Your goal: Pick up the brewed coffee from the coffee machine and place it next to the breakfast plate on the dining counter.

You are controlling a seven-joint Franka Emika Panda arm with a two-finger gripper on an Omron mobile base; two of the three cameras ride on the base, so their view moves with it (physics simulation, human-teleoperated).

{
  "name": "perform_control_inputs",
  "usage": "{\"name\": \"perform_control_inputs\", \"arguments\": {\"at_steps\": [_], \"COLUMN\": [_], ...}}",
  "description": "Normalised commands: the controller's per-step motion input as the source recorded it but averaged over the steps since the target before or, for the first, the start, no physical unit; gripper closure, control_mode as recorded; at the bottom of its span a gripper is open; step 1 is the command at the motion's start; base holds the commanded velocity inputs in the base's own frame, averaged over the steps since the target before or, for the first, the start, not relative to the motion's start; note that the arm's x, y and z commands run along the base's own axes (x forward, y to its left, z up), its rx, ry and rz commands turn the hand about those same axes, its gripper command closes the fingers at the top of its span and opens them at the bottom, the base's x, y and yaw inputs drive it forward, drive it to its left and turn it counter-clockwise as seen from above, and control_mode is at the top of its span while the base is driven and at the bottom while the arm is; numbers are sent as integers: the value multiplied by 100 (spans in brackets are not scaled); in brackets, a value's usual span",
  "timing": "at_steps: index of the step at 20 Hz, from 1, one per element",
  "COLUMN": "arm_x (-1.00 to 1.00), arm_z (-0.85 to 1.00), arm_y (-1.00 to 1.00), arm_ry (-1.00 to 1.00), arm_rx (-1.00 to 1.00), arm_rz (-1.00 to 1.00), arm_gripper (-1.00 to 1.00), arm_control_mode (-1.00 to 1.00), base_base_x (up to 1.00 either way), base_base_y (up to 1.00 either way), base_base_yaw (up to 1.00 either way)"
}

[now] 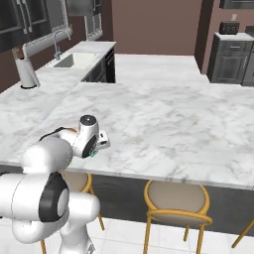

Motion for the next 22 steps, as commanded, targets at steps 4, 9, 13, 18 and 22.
{"name": "perform_control_inputs", "arguments": {"at_steps": [4,9,13,18,22], "arm_x": [39,31,28,33,26], "arm_z": [-32,-40,-43,-32,-20], "arm_y": [17,3,0,0,0], "arm_ry": [0,0,0,0,-3], "arm_rx": [0,0,0,0,-2], "arm_rz": [0,0,0,0,0], "arm_gripper": [100,100,100,100,-100], "arm_control_mode": [-100,-100,-100,-100,-100], "base_base_x": [0,0,0,0,0], "base_base_y": [0,0,0,0,0], "base_base_yaw": [0,0,0,0,0]}}
